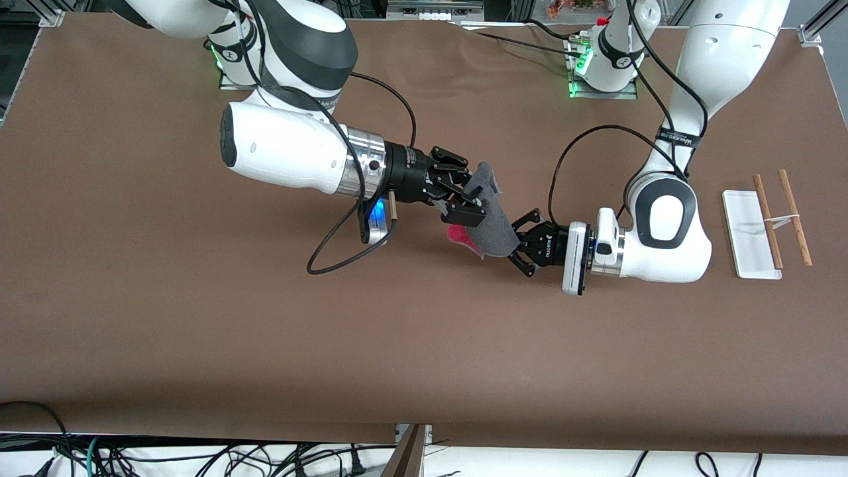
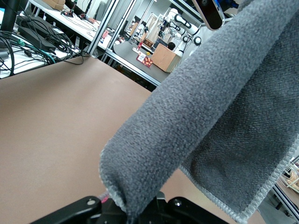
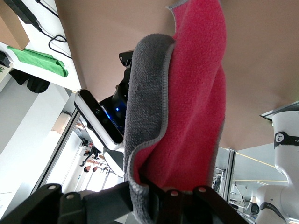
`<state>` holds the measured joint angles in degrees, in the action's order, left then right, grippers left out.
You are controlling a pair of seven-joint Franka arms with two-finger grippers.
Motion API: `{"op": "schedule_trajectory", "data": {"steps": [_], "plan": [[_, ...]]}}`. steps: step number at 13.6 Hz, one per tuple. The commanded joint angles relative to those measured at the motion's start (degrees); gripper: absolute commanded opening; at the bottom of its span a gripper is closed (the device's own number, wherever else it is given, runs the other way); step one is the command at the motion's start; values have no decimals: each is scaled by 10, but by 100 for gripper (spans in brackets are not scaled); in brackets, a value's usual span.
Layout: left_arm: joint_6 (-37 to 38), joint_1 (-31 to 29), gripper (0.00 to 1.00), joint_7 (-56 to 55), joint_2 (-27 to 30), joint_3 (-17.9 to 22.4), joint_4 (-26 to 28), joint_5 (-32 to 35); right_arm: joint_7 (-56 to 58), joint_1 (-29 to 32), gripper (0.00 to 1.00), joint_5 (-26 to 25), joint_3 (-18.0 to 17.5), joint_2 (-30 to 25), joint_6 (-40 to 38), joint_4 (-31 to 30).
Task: Pass towel and hang on rack
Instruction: 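Grasp the towel with the left gripper while the right gripper releases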
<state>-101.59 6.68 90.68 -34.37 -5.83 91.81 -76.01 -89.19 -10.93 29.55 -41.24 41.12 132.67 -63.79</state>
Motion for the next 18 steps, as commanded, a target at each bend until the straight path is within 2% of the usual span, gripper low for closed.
{"op": "schedule_trajectory", "data": {"steps": [1,3,4,5,8,14,16,18], "plan": [[23,-4,0,16,-6,2,-10,-14,-6,-5,0,2,-2,6,7,12],[25,-4,0,15,-5,2,-11,-13,-7,-5,0,3,-2,6,7,12],[25,-4,0,15,-5,2,-11,-13,-7,-4,45,3,-2,6,7,12],[25,-4,0,15,-5,2,-11,-13,-10,1,99,6,-2,6,6,12],[25,-4,0,10,-3,2,-14,-8,-18,27,100,4,-1,5,-6,12],[28,-11,0,8,5,9,-18,19,-1,100,100,0,-5,-3,-93,14],[35,-31,0,5,13,10,-19,65,47,129,100,-2,-2,-17,-139,14],[44,-54,0,-25,26,10,-25,137,115,158,100,-15,-1,-24,-193,13]]}}
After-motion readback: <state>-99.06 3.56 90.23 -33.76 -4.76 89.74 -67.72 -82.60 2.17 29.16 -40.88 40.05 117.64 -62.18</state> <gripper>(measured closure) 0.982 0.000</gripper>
